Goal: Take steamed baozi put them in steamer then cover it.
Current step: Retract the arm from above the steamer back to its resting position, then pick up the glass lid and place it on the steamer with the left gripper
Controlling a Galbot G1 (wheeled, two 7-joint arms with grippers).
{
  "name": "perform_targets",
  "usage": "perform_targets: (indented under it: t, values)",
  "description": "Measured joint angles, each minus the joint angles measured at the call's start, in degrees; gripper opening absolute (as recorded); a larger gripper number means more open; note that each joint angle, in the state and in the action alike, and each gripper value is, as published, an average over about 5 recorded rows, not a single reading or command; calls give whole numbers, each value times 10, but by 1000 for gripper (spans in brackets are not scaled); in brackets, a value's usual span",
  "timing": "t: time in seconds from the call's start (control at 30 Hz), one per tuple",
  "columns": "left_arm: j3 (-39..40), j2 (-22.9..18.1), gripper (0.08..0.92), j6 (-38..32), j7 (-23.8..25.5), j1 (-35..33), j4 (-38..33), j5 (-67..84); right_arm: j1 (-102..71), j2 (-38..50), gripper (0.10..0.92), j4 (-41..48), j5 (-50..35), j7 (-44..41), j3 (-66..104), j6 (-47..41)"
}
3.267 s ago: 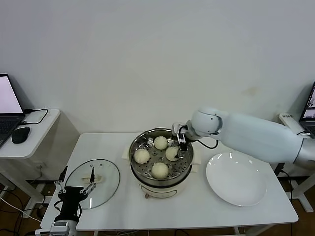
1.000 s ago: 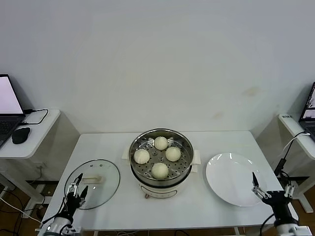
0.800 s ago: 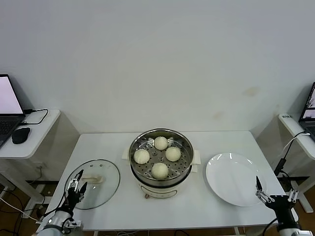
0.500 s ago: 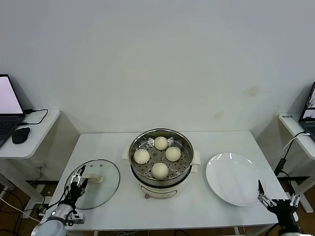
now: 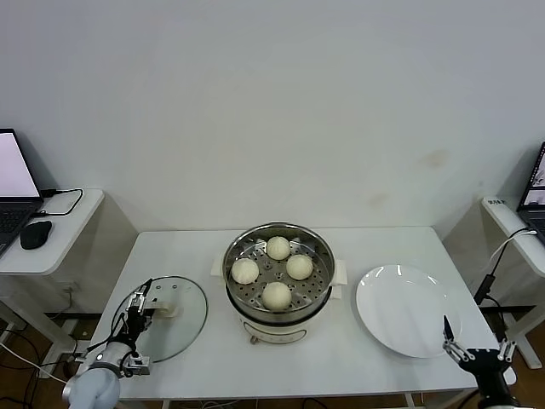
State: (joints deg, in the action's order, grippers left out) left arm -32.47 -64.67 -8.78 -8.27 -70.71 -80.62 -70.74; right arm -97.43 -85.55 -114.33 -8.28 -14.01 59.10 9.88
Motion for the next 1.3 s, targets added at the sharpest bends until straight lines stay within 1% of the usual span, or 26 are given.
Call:
perform_targets:
  t: [0.23, 0.63, 0.73, 0.9, 1.03, 1.3]
  values:
    - [-1, -7, 542, -10, -6, 5, 15, 5, 1, 1, 822, 4, 3, -1, -4, 2]
    - [-7, -7, 198, -32, -19, 3, 9, 16, 1, -1, 823, 3, 13, -1, -18, 1]
    - [-11, -5, 142, -36, -24, -2, 1, 20, -1, -2, 823, 0, 16, -2, -22, 1]
    - [-19, -1, 134, -33, -22, -16, -27, 22, -5, -3, 823, -8, 19, -1, -28, 2]
    - [-27, 5, 134, -22, -14, -33, -63, 29, -8, -3, 823, -15, 19, -1, -32, 3]
    - [-43, 25, 134, 37, 10, -72, -162, 74, -14, -3, 823, -22, 23, 1, -39, 5]
